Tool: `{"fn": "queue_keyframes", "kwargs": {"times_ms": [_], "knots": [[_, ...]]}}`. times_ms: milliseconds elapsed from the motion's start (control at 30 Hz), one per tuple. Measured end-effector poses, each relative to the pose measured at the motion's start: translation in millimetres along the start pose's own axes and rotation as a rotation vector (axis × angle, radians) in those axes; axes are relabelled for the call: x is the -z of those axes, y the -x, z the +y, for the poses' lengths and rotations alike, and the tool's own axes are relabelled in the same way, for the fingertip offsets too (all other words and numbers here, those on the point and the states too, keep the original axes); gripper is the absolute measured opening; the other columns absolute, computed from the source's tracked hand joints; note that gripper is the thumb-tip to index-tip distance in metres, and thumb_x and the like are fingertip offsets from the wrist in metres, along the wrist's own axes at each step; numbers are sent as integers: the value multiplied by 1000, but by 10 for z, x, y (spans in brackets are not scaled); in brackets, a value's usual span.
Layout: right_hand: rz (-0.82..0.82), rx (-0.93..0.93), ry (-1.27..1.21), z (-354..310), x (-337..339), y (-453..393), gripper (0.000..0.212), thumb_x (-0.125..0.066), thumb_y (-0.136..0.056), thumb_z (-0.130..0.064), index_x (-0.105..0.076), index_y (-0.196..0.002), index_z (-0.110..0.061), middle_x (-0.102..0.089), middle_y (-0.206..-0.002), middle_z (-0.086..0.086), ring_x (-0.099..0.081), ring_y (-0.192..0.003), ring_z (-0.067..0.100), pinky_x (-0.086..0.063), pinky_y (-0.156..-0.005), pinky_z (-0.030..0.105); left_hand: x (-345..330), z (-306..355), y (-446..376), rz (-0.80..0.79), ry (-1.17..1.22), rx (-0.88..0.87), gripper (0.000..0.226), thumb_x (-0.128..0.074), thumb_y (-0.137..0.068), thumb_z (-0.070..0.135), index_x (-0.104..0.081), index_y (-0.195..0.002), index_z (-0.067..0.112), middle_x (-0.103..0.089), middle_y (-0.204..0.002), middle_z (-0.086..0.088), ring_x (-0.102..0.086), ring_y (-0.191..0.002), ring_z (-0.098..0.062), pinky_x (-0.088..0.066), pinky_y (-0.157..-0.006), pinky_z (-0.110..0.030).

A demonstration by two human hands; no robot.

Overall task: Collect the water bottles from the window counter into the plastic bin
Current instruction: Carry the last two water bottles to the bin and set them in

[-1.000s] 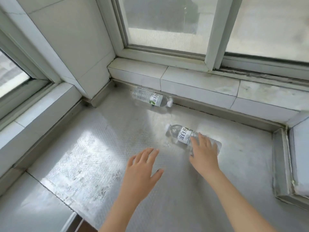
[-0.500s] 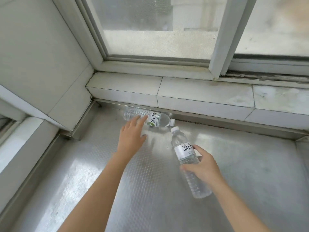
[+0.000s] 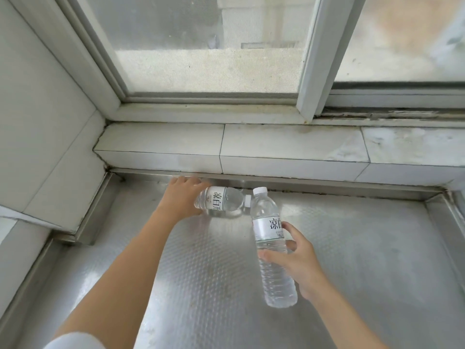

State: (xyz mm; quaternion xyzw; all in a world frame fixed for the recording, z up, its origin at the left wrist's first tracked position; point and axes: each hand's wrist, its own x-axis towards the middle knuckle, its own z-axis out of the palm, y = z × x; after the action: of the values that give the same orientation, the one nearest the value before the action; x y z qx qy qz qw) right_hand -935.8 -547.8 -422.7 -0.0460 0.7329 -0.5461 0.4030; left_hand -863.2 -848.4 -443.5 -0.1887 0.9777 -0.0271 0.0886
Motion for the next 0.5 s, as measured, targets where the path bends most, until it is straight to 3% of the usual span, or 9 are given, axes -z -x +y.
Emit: {"fn": "queue_keyframes", "kwargs": {"times_ms": [100,267,400,500], "knots": [[16,12,-21,22,21,81,66,-87,-60,-6,-57,-107,-40,-75,-86,3,-73,-75,20,-55,-66,31,28,10,35,-83,32,32,77,-72,-78,22,-39,-145,37,-56,-135,2,-53,-118,-26,-48,-89,-38],[61,42,-63,61,168,270,70,-87,-59,-8,-57,-115,-37,-75,-91,6,-73,-79,22,-59,-76,39,147,336,347,-66,293,161,71,-75,-65,39,-51,-132,44,-66,-106,7,-60,-102,-19,-38,-67,-27],[108,79,-117,66,366,484,68,-87,-55,-12,-59,-108,-43,-73,-96,10,-72,-80,25,-59,-72,36,282,770,719,-9,810,302,63,-86,-58,33,-62,-116,43,-69,-95,8,-63,-89,-14,-46,-70,-28],[170,105,-161,79,524,746,67,-85,-49,-17,-60,-105,-43,-73,-95,12,-72,-80,29,-59,-72,37,413,1102,996,-4,1281,340,65,-92,-50,22,-66,-108,39,-74,-94,-2,-70,-85,-20,-52,-70,-29]]}}
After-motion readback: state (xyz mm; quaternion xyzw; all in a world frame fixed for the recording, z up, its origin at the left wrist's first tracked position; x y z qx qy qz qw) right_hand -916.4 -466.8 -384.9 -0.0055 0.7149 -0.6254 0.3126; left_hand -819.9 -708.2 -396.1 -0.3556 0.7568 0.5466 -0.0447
